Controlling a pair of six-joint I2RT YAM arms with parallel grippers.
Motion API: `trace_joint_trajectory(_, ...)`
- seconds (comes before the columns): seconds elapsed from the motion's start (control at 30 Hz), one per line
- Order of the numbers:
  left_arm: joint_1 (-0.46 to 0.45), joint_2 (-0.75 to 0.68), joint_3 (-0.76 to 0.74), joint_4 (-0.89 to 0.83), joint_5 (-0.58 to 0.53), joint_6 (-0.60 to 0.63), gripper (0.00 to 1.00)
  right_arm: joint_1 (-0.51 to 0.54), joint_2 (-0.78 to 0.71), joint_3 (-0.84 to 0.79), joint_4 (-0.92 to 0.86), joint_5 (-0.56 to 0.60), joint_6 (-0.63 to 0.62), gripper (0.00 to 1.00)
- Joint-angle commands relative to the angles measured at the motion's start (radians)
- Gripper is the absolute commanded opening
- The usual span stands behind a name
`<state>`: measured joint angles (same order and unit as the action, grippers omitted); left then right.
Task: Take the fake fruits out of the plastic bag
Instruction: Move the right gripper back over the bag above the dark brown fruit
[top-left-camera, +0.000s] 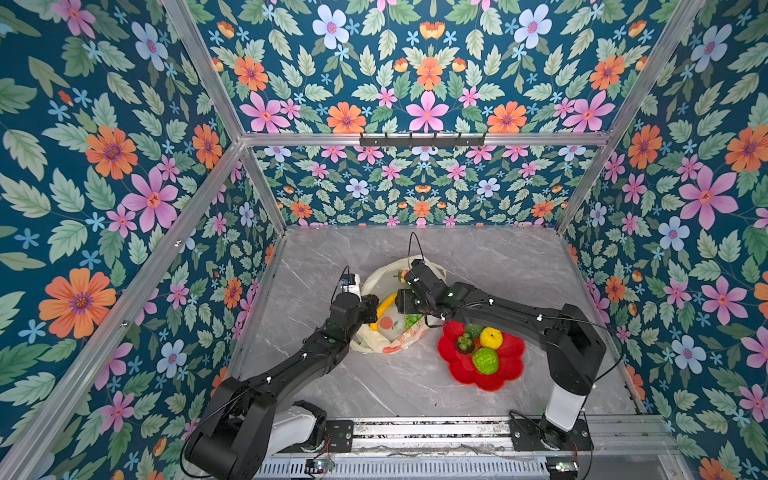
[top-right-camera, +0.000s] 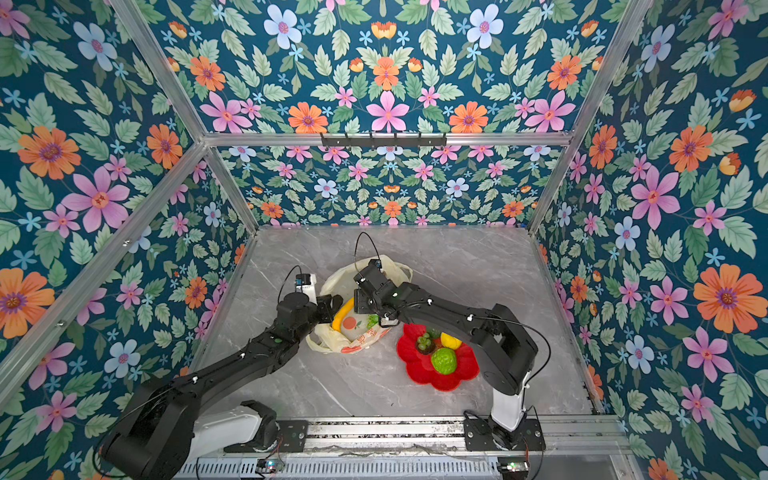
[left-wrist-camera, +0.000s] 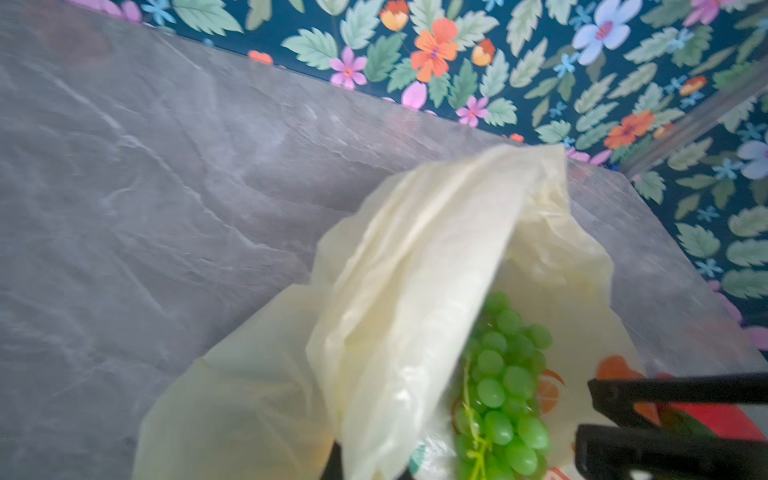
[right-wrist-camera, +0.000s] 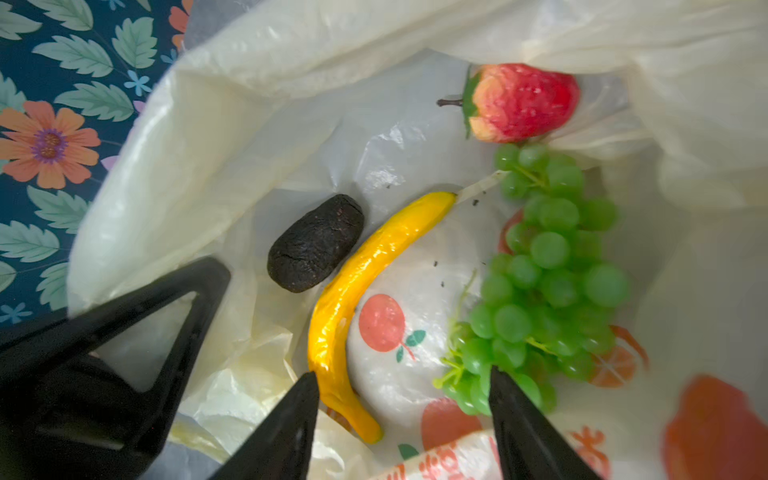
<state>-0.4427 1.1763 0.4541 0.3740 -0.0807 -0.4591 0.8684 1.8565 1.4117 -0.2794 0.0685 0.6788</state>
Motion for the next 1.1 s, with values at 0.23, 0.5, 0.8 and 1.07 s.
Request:
trace_joint_trajectory(0.23, 0.08, 0.005, -0.006, -0.027, -0.073, -0.093, 0.0, 0.003, 0.219, 0.199, 0.066, -0.172, 0.073, 0.55)
trace_joint_trajectory(0.5, 0.14, 0.072, 0.016, -0.061, -0.03, -0.13, 0.0, 0.009, 0.354, 0.359, 0.012, -0.194, 0.103, 0.55)
trace_joint_trajectory(0.8, 0.169, 0.142, 0.052, -0.12, -0.032, -0.151, 0.0, 0.017, 0.462, 0.486, -0.059, -0.164, 0.102, 0.62)
trace_joint_trajectory(1.07, 0.185, 0.204, 0.088, -0.165, -0.025, -0.154, 0.0, 0.018, 0.521, 0.567, -0.094, -0.167, 0.09, 0.64)
